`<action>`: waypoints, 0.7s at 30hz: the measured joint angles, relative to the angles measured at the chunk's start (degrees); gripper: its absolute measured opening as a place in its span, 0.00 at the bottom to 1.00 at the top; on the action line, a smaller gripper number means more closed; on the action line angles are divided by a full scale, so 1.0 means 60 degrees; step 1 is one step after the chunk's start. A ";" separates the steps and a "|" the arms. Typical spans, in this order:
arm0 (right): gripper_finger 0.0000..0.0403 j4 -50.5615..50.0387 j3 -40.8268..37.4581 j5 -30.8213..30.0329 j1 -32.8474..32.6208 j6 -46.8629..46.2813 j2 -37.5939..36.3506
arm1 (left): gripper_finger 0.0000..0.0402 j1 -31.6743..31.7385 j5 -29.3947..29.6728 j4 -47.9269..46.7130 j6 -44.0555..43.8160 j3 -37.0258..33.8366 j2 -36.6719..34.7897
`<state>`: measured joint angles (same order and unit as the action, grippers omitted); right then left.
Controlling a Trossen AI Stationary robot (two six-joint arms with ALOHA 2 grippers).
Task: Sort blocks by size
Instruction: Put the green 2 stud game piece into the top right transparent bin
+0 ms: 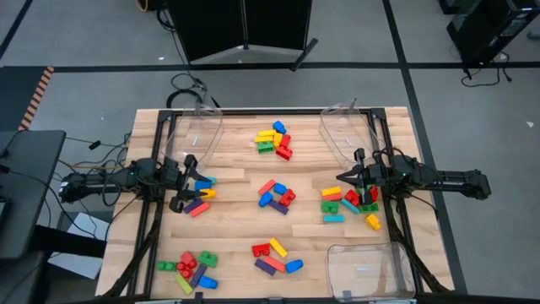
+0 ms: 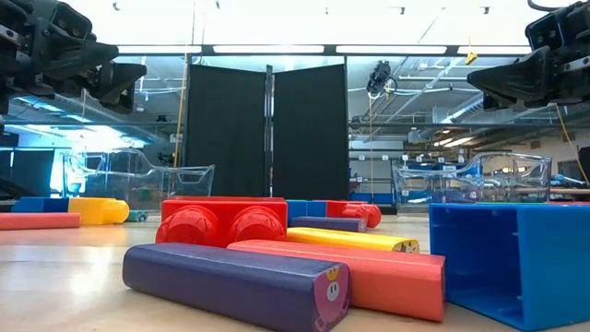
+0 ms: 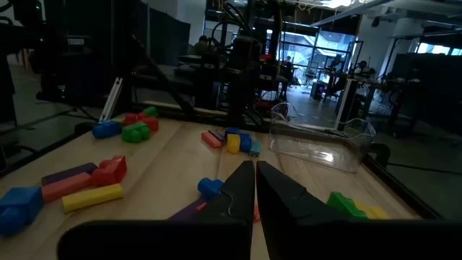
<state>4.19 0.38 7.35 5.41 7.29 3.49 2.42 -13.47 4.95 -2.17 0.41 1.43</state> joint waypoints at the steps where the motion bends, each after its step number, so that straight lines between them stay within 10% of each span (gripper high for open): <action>1: 0.07 0.0000 0.0000 0.0000 0.0004 -0.0013 -0.0002 | 0.52 0.0000 0.0003 0.0003 0.0000 0.0003 0.0004; 21: 0.07 0.0903 0.0499 -0.0292 0.0004 -0.0007 0.0127 | 0.52 0.0000 0.0003 0.0000 0.0003 0.0001 0.0002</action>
<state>9.60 3.37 5.61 5.43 7.25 4.25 2.42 -13.45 4.95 -2.16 0.42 1.44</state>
